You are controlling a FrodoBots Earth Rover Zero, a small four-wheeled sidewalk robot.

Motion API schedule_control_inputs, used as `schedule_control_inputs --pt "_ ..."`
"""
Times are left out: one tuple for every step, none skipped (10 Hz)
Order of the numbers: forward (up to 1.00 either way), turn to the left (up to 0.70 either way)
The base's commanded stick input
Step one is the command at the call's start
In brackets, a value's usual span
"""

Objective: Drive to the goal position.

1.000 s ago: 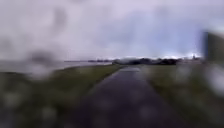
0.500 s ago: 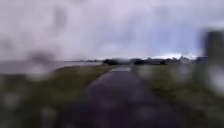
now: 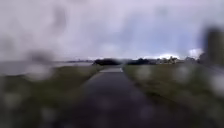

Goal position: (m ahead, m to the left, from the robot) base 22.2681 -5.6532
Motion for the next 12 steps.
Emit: schedule_control_inputs --pt "0.7 0.0" --pt "0.7 0.0" --pt "0.7 0.0" --pt "0.7 0.0" --pt "0.7 0.0" --pt "0.7 0.0" --pt "0.7 0.0" --pt "0.7 0.0" --pt "0.7 0.0" --pt "0.7 0.0" --pt "0.7 0.0" --pt "0.7 0.0"
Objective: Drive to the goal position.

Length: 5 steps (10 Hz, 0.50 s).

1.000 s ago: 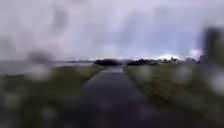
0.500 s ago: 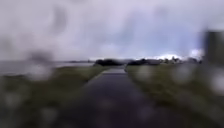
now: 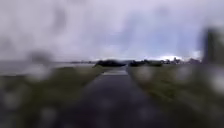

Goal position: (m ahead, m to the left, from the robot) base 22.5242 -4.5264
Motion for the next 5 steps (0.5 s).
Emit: schedule_control_inputs --pt "0.7 0.0" --pt "0.7 0.0" --pt "0.7 0.0" --pt "0.7 0.0" --pt "0.7 0.0"
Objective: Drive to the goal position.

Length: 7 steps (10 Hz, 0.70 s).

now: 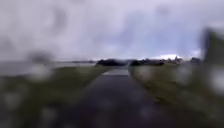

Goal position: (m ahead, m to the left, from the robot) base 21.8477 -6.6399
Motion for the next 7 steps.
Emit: schedule_control_inputs --pt "0.7 0.0" --pt "0.7 0.0" --pt "0.7 0.0" --pt "0.7 0.0" --pt "0.7 0.0" --pt "0.7 0.0" --pt "0.7 0.0"
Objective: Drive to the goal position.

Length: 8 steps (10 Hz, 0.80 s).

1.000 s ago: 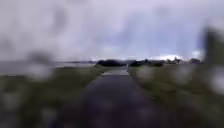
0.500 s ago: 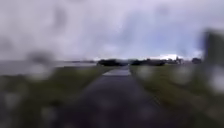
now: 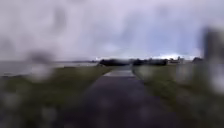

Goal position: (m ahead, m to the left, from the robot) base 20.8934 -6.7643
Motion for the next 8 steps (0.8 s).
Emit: schedule_control_inputs --pt "0.7 0.0" --pt "0.7 0.0" --pt "0.7 0.0" --pt "0.7 0.0" --pt "0.7 -0.15" --pt "0.7 -0.29" --pt "0.7 -0.35" --pt "0.7 -0.35"
